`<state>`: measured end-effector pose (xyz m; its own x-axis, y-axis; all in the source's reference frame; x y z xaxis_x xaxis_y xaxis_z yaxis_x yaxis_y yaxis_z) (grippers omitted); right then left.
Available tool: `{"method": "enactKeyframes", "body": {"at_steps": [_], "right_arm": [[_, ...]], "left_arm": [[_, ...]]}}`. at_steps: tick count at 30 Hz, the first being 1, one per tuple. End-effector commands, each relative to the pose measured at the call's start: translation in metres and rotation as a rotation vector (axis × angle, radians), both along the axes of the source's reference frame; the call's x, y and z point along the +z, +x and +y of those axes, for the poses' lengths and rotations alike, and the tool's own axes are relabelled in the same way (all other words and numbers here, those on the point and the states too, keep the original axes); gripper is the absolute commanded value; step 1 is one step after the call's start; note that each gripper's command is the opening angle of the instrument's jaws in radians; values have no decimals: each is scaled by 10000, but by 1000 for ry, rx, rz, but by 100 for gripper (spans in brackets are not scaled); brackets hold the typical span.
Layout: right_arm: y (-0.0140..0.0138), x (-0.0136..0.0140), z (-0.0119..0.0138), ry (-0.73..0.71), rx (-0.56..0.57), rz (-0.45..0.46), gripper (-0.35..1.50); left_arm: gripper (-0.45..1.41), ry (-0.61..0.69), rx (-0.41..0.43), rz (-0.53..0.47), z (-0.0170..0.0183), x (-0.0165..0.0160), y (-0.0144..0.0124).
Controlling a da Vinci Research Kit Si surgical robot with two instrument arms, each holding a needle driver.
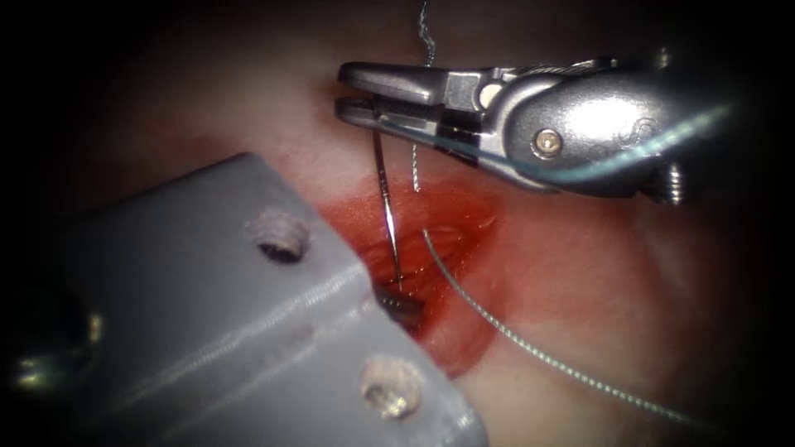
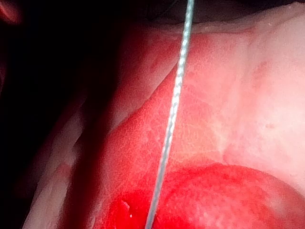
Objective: Wound Closure
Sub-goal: Pass the needle through the bottom of the skin.
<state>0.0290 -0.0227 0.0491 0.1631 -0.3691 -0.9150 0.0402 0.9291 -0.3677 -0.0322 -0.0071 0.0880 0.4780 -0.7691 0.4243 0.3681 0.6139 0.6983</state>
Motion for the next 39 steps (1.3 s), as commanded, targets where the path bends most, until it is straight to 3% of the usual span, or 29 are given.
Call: {"method": "enactKeyframes", "body": {"at_steps": [1,14,28,39], "right_arm": [[9,-1,8,-6,-2,-3,-35],[-7,6,24,-36,-29,-42,-35],[-3,1,17,45,-166,61,-35],[6,-7,23,57,-130,80,-35]], "left_arm": [[-45,-7,-3,-1,11,-2,-4],[-45,-8,-1,-3,12,-2,-1],[-45,-14,-6,-1,15,0,1],[-45,-14,-5,-1,15,0,2]]}}
